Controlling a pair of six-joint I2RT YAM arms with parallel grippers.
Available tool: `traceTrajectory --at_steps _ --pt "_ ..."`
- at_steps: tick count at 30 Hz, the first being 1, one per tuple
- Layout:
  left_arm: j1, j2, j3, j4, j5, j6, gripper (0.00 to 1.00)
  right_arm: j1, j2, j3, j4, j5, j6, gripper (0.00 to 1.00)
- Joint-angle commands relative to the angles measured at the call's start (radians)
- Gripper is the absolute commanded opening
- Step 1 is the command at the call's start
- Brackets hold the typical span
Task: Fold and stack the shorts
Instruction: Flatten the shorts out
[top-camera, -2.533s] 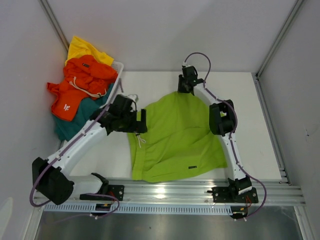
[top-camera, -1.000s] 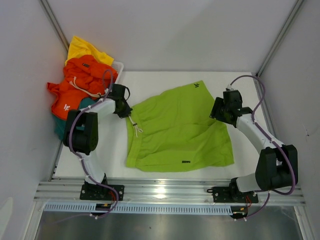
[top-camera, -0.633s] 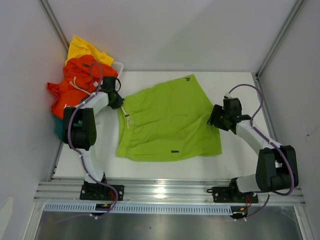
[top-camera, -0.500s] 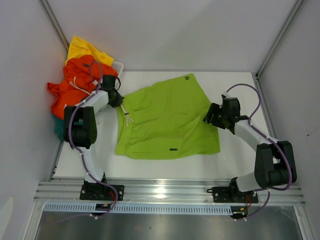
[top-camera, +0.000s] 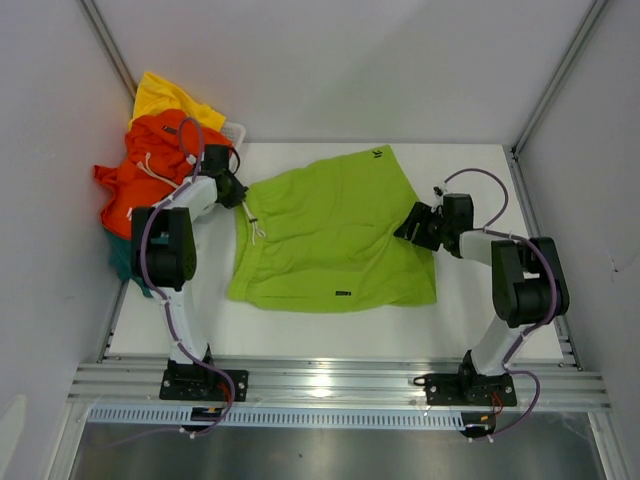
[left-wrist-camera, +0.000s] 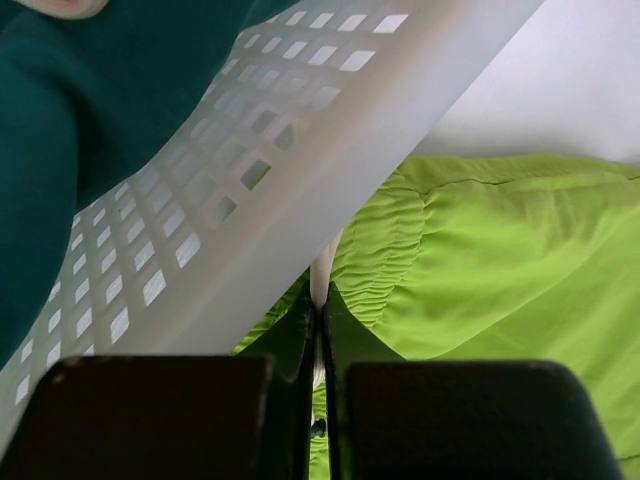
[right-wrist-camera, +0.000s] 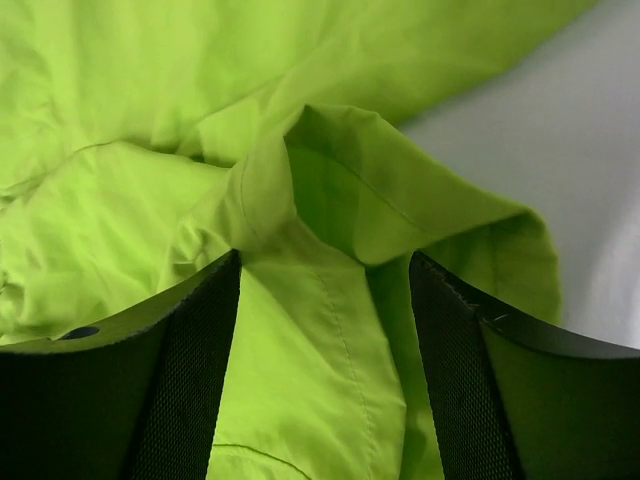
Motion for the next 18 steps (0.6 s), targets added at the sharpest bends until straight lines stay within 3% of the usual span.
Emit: traceTrajectory --at_steps 1,3,6,7,11,18 --pt "0.035 0.029 0.004 0.058 -0.025 0.023 0.0 -0.006 0.017 0.038 0.073 -0.124 0.007 0.7" --pt "0.035 0.032 -0.005 0.094 -0.021 0.037 0.0 -0.006 0.016 0.021 0.087 -0.16 0.026 0.68" --pt "0.035 0.039 -0.022 0.122 -0.028 0.061 0.0 -0.01 -0.028 -0.039 0.107 -0.2 0.06 0.57" --pt "0.035 0.042 -0.026 0.136 -0.03 0.069 0.0 -0.01 -0.044 -0.05 0.101 -0.198 0.062 0.47" --pt "0.079 0.054 -0.04 0.164 0.02 0.064 0.0 -0.009 -0.14 -0.096 0.064 -0.201 0.068 0.29" --pt "0.11 0.08 -0.036 0.19 0.076 0.043 0.0 -0.007 -0.428 -0.241 -0.172 -0.076 0.076 0.1"
